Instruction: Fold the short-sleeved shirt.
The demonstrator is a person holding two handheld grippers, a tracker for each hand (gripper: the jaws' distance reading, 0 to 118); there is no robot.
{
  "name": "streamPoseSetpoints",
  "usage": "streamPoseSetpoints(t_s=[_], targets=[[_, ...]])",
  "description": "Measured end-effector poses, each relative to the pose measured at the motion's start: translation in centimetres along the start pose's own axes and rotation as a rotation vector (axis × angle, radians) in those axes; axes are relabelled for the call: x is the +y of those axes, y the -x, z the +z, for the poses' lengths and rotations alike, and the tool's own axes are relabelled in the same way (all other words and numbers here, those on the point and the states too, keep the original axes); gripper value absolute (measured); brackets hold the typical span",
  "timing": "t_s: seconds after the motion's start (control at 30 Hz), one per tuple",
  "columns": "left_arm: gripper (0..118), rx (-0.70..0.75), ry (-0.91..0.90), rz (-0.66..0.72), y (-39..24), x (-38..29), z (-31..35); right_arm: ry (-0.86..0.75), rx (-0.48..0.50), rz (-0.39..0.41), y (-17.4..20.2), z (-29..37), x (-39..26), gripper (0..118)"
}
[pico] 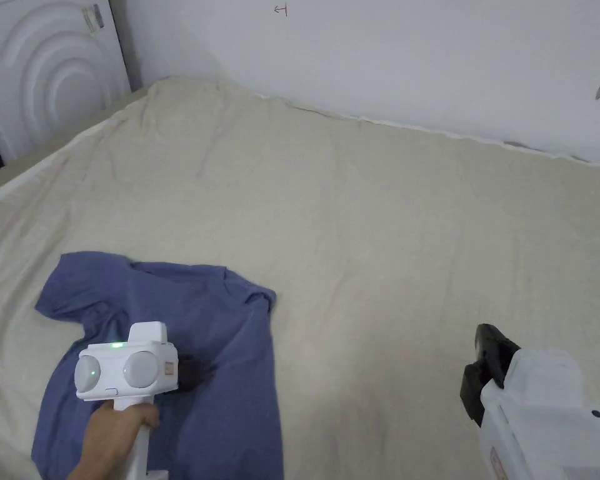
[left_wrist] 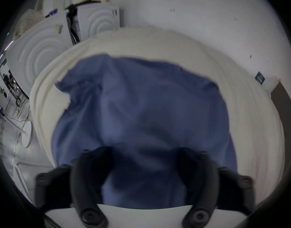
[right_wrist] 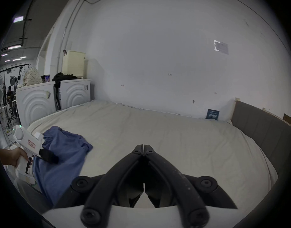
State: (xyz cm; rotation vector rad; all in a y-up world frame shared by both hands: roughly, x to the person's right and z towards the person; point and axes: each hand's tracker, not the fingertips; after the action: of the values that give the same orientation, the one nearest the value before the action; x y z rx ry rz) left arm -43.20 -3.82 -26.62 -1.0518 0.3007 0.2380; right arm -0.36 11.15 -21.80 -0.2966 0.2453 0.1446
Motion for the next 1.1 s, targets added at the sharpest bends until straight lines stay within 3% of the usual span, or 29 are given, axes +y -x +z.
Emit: streamPoseSetpoints(t_s=[0.03, 0.07, 0.1, 0.13, 0.17, 0.27, 0.37, 0.47, 0.8, 1.1], targets=[[66, 0.002, -0.043, 0.007, -0.4, -0.6, 0.4, 0.007, -0.008, -0.002, -0.4, 0.0, -0.2, 1], [64, 0.03, -0.12, 0.007, -0.7, -0.7, 1.3, 0.015, -0.02, -0.003, -0.8, 0.1, -0.5, 1], [50, -0.017, -0.105, -0.006, -0.9, -0.9, 1.5, 0.022, -0.033, -0.006, -1.2, 0.1, -0.7, 1], [17, -0.046, -0.1, -0.014, -1.0, -1.0, 1.5, 0.027, -0.041, -0.012, -1.7, 0.2, -0.8, 1], [5, -0.058, -0.095, -0.016, -1.2, -0.9, 1.5, 0.032, -0.049, -0.025, -2.1, 0.3, -1.0, 1], [4, -0.079, -0.098, -0.044, -0.9, -0.7, 2.8, 0.03, -0.079, -0.032, -3.4, 1.1, -1.3, 1], [4, -0.234, -0.215, 0.046, -1.0, -0.4, 7.3, 0.017, -0.108, -0.037, -5.0, 2.2, -1.4, 1], [4, -0.329, -0.284, 0.037, -3.1, 0.8, 12.1, 0.011, -0.141, -0.052, -6.6, 3.2, -1.5, 1], [4, -0.597, -0.491, -0.31, -18.8, 6.7, 27.2, -0.073, -0.26, -0.098, -11.9, 8.7, -1.3, 1], [4, -0.764, -0.515, -0.549, -33.8, 6.1, 31.2, -0.088, -0.369, -0.141, -16.5, 12.7, -2.5, 1]])
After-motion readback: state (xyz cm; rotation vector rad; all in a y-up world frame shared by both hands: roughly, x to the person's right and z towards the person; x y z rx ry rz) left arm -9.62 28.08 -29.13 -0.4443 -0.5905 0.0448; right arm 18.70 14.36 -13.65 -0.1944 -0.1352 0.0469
